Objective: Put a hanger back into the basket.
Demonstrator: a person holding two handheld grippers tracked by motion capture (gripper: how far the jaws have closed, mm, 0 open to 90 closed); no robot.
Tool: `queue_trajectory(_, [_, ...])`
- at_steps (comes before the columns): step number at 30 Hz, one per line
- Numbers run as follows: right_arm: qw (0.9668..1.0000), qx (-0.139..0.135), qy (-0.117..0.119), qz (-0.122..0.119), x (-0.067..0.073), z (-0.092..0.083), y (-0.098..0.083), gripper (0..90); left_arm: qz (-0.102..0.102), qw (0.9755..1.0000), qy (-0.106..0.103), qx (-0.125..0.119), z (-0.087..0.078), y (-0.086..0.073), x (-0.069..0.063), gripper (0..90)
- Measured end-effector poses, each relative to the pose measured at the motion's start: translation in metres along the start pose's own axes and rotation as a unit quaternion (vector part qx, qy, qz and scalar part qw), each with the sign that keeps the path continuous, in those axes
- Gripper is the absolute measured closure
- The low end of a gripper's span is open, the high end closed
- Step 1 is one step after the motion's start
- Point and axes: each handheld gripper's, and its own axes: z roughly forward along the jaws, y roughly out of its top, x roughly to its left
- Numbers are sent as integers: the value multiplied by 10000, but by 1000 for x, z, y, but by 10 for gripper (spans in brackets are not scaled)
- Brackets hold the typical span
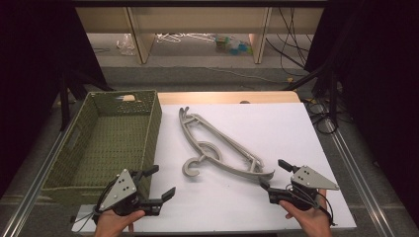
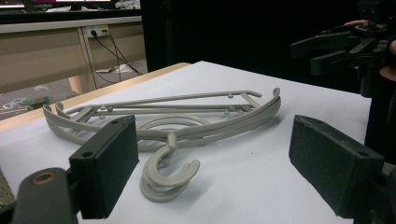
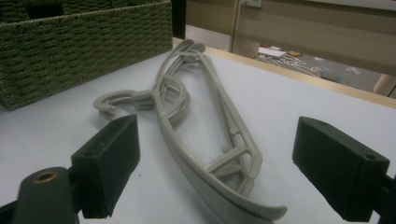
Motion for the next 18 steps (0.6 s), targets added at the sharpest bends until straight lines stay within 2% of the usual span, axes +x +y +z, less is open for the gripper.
queue_trajectory(3, [10000, -19, 33, 6, 0, 1, 0, 160, 38, 10000, -9, -1, 0, 0, 0, 156])
queue_trajectory(7, [9999, 101, 48, -22, 0, 2, 1, 164, 92, 10000, -13, 23, 0, 0, 0, 157])
queue_trajectory(8, [9999, 119, 93, -20, 0, 3, 2, 172, 29, 10000, -8, 13, 0, 0, 0, 156])
queue_trajectory(11, [9998, 67, 132, -141, 0, 4, 3, 183, 38, 10000, -9, 14, 0, 0, 0, 157])
queue_trajectory(14, [9998, 74, 151, -138, 0, 6, 3, 189, -36, 10000, 6, 23, 0, 0, -1, 157])
queue_trajectory(18, [9995, 181, 218, -154, 0, 8, 4, 194, 29, 10000, -34, -6, 1, 0, -1, 157])
